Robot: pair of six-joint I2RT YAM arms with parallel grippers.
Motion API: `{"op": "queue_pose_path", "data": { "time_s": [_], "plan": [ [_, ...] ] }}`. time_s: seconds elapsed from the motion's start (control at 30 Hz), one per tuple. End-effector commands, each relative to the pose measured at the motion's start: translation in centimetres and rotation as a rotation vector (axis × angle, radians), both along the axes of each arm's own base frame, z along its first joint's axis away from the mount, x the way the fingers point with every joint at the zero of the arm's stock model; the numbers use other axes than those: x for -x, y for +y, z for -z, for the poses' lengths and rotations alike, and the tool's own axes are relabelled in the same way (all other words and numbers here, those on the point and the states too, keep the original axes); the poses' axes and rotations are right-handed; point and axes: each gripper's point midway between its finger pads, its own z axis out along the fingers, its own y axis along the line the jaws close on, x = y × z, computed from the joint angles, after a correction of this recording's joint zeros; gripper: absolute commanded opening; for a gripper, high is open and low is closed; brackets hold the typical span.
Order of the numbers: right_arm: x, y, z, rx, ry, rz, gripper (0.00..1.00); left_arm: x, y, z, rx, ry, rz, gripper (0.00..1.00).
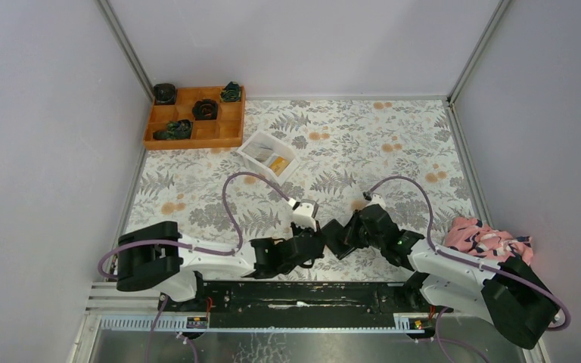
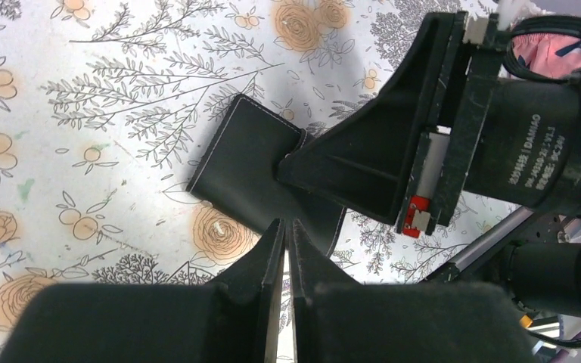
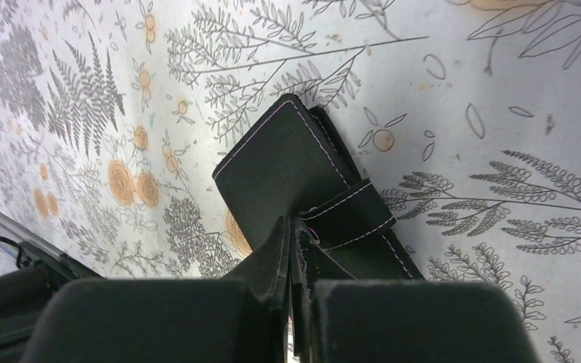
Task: Put the credit cards into the card holder
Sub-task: Close the card holder at the center of the board.
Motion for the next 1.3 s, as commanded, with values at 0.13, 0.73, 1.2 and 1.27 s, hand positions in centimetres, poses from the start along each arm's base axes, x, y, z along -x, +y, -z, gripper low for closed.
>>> {"op": "queue_pose_path", "data": {
  "time_s": [0.13, 0.73, 1.2, 1.27],
  "plan": [
    [0.3, -3.0, 3.0, 0.028, 0.083, 0.085, 0.00, -0.9, -2.8, -2.3, 0.020, -0.094, 0.091, 0.11],
    [-1.8, -2.8, 4.0, -0.115, 0.129, 0.131, 0.00, -5.1, -4.2, -3.1, 0.080, -0.129, 0.134, 0.11],
    [-3.7, 0.9, -2.5, -0.180, 0.013, -0.106, 0.32, -4.1, 0.4, 0.9, 0.101, 0.001, -0.117, 0.07],
    [-4.0, 1.2, -3.4, -0.178, -0.008, -0.119, 0.33, -3.3, 0.7, 1.5, 0.084, 0.006, -0.133, 0.07]
  ]
}}
